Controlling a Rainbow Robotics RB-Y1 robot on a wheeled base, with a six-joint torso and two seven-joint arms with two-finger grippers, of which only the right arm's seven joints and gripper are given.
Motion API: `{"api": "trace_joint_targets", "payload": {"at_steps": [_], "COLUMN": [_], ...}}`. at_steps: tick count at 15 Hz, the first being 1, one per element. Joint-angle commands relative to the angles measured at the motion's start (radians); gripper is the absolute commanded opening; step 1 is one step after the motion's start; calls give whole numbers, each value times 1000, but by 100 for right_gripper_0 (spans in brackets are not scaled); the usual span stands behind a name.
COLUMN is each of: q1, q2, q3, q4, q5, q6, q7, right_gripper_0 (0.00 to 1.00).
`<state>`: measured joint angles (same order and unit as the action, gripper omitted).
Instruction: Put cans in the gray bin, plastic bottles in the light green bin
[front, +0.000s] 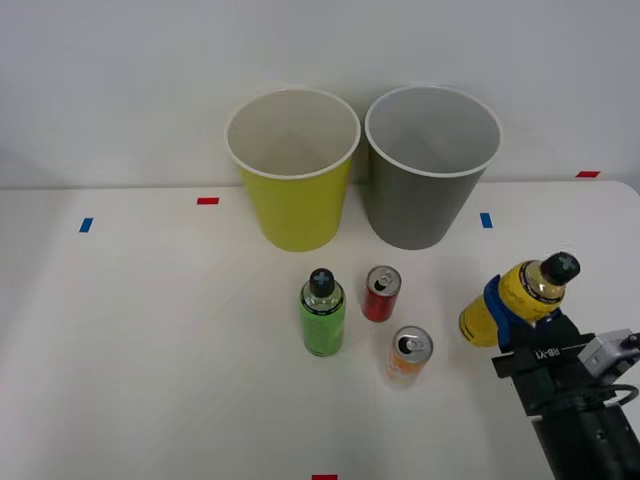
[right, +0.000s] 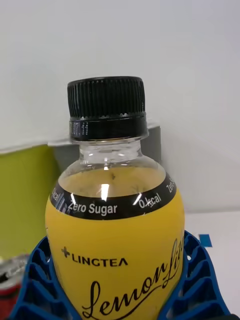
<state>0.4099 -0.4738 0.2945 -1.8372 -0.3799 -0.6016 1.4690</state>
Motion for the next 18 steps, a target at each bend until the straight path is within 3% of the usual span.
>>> {"api": "trace_joint_targets", "payload": {"at_steps": [1, 4, 7, 10, 18], "q1": [-13, -77, -172, -289, -628], "q2": [-37, -39, -36, -6, 159], "q3": [-8, -12, 14, 22, -80], "q4": [-162, -278, -293, -297, -297], "q5": [-119, -220, -237, -237, -252], "q6": [132, 206, 210, 349, 830], "q7": [-6, -10, -26, -29, -56], "right_gripper_0": [0, 0, 0, 0, 0]}}
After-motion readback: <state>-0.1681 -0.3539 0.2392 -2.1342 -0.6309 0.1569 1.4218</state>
